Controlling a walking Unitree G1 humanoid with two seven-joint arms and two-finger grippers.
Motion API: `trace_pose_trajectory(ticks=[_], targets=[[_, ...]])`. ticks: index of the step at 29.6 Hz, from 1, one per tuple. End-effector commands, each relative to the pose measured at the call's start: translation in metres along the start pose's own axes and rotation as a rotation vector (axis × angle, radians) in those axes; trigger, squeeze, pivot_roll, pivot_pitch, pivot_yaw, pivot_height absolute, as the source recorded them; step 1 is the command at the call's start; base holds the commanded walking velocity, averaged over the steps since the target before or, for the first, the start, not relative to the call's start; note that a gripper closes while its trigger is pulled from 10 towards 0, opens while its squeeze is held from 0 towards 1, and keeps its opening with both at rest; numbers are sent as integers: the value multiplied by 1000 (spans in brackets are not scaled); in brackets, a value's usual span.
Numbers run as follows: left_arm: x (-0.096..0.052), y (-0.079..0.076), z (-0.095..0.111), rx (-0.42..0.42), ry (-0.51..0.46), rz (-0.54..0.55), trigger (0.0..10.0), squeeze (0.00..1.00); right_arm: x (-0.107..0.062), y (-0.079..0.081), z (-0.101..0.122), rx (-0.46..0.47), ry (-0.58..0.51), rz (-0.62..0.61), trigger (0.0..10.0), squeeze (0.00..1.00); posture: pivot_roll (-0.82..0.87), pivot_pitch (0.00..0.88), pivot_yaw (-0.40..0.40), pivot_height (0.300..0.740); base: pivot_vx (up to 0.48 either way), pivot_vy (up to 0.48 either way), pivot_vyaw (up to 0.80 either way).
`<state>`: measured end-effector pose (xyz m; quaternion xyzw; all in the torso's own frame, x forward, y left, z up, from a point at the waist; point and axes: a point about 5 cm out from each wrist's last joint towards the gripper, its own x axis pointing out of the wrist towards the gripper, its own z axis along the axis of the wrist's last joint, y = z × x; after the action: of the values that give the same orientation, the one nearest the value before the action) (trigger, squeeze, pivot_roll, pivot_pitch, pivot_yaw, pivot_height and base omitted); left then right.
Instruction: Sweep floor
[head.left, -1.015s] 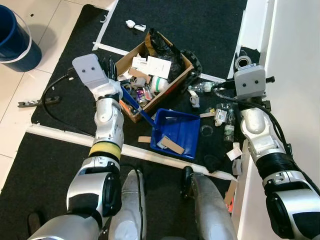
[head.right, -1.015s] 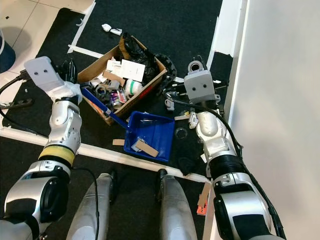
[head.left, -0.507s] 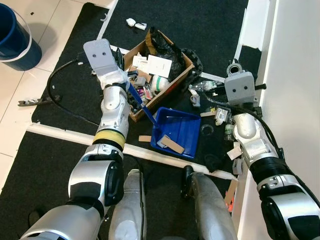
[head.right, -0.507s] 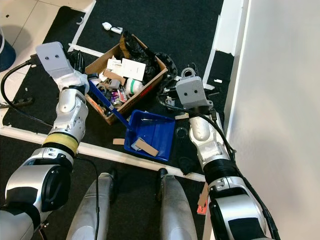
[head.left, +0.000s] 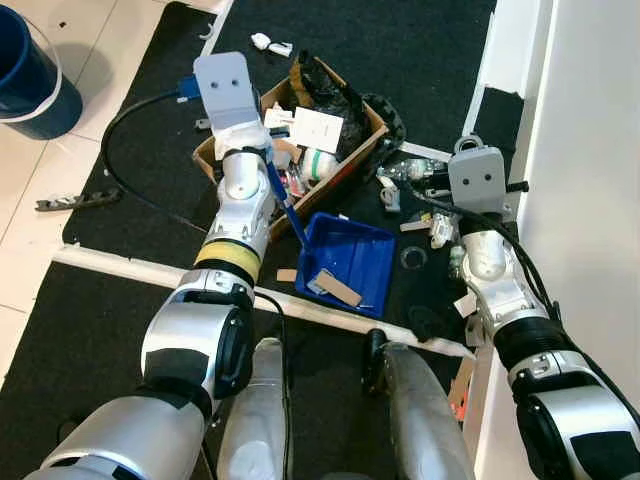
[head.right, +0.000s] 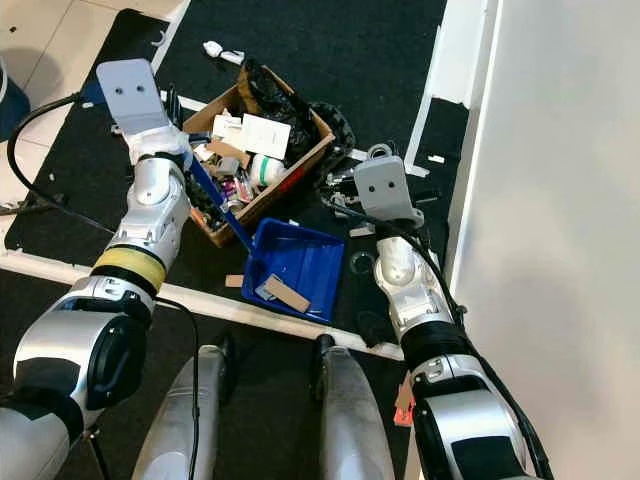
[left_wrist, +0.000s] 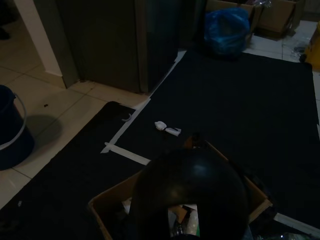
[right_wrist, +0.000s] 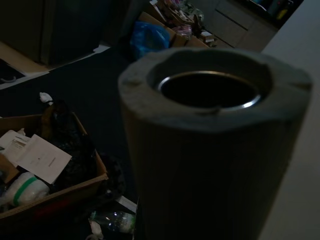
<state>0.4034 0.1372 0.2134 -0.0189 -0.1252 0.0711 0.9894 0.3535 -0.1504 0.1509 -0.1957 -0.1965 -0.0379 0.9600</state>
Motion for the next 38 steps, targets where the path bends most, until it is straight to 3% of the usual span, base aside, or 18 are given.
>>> trace_pose_trajectory(ticks=[1, 3, 6, 10, 14, 21, 26, 30, 31, 38], targets=[[-1, -7, -5, 7, 38, -21, 10000, 0, -6, -5, -10, -17, 44, -16, 10000, 0, 72, 440, -39, 740, 0, 0, 0], [5, -13, 11, -26, -1, -32, 10000, 0, -5, -6, -9, -18, 41, -21, 10000, 0, 69, 435, -36, 740, 0, 0, 0], [8, -16, 18, -11, -21, -34, 10000, 0, -4, -7, -9, -19, 42, -26, 10000, 0, 68, 433, -34, 740, 0, 0, 0], [7, -18, 16, 35, -23, -38, 10000, 0, -4, -7, -9, -19, 43, -29, 10000, 0, 66, 434, -30, 740, 0, 0, 0], [0, -20, 7, 144, -30, -55, 10000, 0, -8, -3, -9, 13, 46, -33, 10000, 0, 66, 440, -28, 740, 0, 0, 0], [-5, -21, -2, 132, -13, -57, 10000, 0, -10, -1, -9, 54, 49, -51, 10000, 0, 62, 453, -31, 740, 0, 0, 0], [-9, -23, -7, 123, -7, -53, 10000, 0, -9, -1, -6, 120, 41, -90, 10000, 0, 55, 452, -34, 740, 0, 0, 0], [-11, -24, -9, 122, -12, -47, 10000, 0, -9, -1, -6, 297, 71, -148, 10000, 0, 54, 446, -38, 740, 0, 0, 0], [-13, -25, -10, 130, -16, -47, 10000, 0, -10, 2, -6, 373, 77, -140, 10000, 0, 51, 441, -40, 740, 0, 0, 0], [-16, -18, -16, 140, -12, -21, 10000, 0, -13, 13, 2, 456, 42, -22, 10000, 0, 39, 434, -43, 740, 0, 0, 0]])
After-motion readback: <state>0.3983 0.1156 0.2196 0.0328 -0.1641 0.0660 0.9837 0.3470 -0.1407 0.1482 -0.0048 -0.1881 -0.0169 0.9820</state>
